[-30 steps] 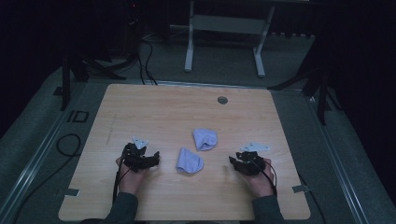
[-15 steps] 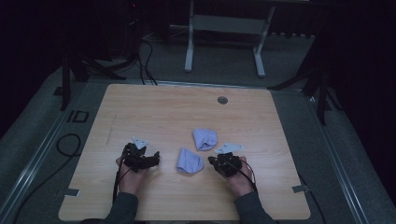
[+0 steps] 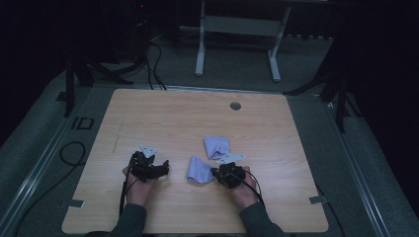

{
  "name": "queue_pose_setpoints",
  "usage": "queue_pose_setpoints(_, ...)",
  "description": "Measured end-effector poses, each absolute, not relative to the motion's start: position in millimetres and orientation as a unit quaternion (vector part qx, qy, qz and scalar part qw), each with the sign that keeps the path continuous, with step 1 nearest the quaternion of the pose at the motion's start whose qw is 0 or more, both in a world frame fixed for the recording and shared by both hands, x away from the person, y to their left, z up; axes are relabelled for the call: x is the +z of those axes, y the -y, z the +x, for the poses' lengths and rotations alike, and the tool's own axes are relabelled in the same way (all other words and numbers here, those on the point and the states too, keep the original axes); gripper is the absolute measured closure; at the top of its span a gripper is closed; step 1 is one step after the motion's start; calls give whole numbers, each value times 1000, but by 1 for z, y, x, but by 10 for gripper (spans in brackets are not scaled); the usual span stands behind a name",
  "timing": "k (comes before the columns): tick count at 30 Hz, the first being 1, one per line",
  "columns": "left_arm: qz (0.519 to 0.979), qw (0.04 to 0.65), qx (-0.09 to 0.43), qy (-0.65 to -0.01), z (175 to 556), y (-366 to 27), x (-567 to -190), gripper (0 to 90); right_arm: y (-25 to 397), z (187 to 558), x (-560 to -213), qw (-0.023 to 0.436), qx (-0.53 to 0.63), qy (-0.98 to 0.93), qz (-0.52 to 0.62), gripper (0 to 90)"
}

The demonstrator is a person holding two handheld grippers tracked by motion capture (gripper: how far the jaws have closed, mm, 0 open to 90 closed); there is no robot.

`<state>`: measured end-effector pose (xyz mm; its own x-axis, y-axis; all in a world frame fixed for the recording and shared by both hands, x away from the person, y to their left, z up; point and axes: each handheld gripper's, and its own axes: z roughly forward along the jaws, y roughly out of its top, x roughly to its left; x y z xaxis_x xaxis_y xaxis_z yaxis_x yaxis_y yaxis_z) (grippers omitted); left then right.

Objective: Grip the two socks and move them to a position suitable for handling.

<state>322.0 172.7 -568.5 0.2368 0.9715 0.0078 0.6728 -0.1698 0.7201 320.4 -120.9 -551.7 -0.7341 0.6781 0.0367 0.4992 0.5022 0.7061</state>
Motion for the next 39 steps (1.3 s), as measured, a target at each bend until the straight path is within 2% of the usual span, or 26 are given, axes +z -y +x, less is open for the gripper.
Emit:
queue_pose_setpoints(23,730,308,241,-561,321,-174,-568,184,133,313,-557,111,348,-868,335,898)
queue_pose_setpoints(26,729,311,243,-559,320,-174,-568,249,140,309,-556,110,345,-871,333,899)
queue_pose_setpoints(34,729,308,232,-566,315,-173,-562,559,157,305,-555,105,340,-873,335,899)
queue_pose_setpoints(36,733,310,222,-563,314,-172,-560,600,162,305,-555,104,339,-873,335,899)
queue_pose_setpoints(39,746,313,220,-545,311,-166,-556,612,166,306,-554,99,340,-873,335,900)
